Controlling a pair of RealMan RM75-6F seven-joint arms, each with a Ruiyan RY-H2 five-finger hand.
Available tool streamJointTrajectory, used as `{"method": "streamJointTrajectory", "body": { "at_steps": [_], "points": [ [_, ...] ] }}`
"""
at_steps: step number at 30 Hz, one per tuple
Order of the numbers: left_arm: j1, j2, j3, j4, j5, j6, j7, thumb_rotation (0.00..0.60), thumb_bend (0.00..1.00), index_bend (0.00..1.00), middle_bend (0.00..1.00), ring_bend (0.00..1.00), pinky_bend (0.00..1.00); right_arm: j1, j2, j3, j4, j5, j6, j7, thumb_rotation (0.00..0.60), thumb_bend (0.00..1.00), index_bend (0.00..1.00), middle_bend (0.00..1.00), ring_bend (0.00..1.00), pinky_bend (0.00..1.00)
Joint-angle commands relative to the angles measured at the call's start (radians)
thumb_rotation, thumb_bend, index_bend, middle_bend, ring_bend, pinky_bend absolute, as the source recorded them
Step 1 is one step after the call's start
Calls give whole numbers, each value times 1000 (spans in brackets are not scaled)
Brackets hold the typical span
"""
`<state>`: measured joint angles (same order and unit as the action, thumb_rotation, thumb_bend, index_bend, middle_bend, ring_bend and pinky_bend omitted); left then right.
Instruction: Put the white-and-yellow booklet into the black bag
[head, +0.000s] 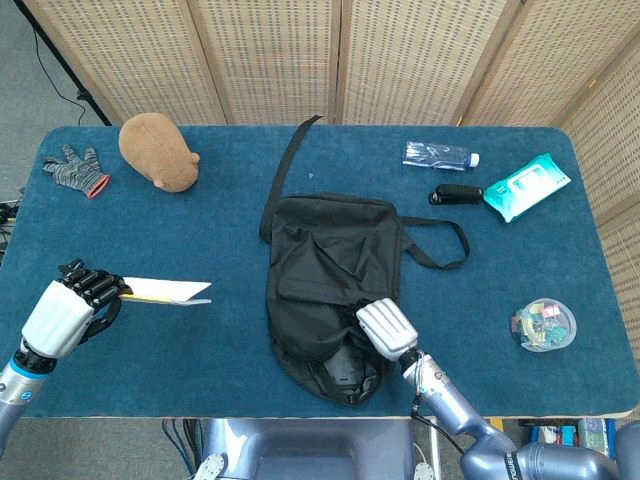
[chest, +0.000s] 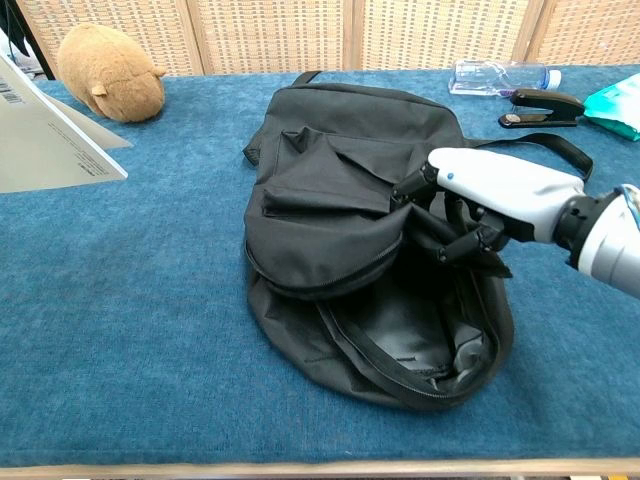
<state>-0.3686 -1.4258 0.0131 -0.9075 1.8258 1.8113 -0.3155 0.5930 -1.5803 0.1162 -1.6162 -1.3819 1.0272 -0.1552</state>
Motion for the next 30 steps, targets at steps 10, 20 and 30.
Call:
{"method": "streamJointTrajectory", "body": {
  "at_steps": [10,20,30],
  "points": [
    [-66,-143,-13,212,113,232,-124,600,585,836,556,503,633,89,144,181,-168,318,-199,152,600,664,581,518,444,604],
    [-166,-282,-15,348,164,335,-176,600,585,836,556,503,633,198,213,257,-175,568,-280,136,600,691,589,527,444,604],
    [-276,-406,3,426,186,335,-198,600,585,836,556,503,633,257,256,274,-171,655,-344,171,600,719,594,532,445,600]
  ]
}}
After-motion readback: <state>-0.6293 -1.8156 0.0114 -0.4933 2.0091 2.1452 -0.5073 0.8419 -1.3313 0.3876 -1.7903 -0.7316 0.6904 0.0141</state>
